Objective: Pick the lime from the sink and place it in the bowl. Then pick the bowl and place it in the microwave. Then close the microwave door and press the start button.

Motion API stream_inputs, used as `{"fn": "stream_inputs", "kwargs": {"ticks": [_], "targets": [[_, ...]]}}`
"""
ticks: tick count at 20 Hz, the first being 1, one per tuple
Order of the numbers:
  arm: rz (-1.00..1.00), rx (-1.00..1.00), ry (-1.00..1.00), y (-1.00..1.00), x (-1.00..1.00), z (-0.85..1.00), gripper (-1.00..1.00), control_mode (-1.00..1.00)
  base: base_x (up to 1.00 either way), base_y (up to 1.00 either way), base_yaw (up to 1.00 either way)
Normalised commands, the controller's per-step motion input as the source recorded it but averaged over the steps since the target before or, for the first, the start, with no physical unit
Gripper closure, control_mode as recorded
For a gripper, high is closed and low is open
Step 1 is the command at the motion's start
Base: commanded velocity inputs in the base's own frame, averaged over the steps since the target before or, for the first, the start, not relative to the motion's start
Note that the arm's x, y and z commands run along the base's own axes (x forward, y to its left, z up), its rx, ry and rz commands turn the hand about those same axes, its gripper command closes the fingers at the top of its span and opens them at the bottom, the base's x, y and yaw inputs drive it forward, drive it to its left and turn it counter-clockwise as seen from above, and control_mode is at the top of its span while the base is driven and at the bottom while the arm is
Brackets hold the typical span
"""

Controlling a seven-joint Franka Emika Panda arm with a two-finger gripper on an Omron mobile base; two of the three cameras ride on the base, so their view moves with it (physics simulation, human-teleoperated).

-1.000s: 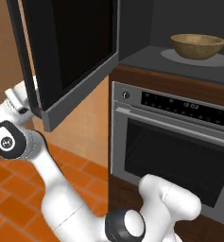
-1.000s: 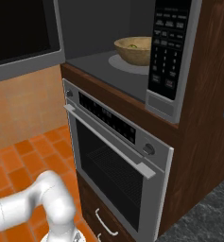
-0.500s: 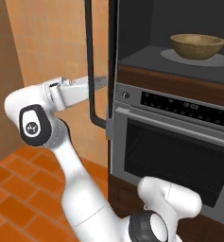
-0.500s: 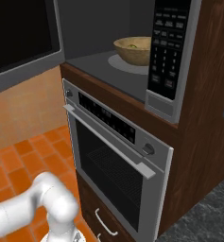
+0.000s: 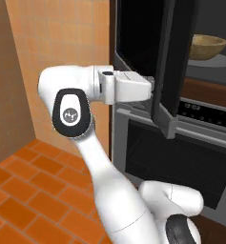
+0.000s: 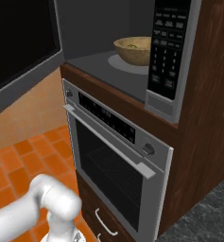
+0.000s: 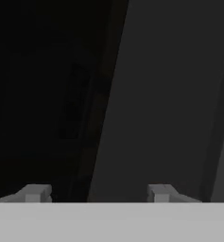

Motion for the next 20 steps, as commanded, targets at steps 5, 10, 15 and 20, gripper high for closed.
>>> {"fn": "stream_inputs", "kwargs": {"ticks": [5, 10, 15, 20], "targets": [[0.00, 0.12, 0.00, -0.89, 0.04, 0.07, -1.00, -1.00, 0.00, 0.00, 0.00], [0.10, 0.12, -0.13, -0.87, 0.27, 0.00, -1.00, -1.00, 0.00, 0.00, 0.00], [0.17, 0.07, -0.19, -0.54, 0.35, 0.00, -1.00, -1.00, 0.00, 0.00, 0.00], [0.19, 0.02, -0.10, -0.45, 0.67, 0.00, -1.00, -1.00, 0.00, 0.00, 0.00]]}}
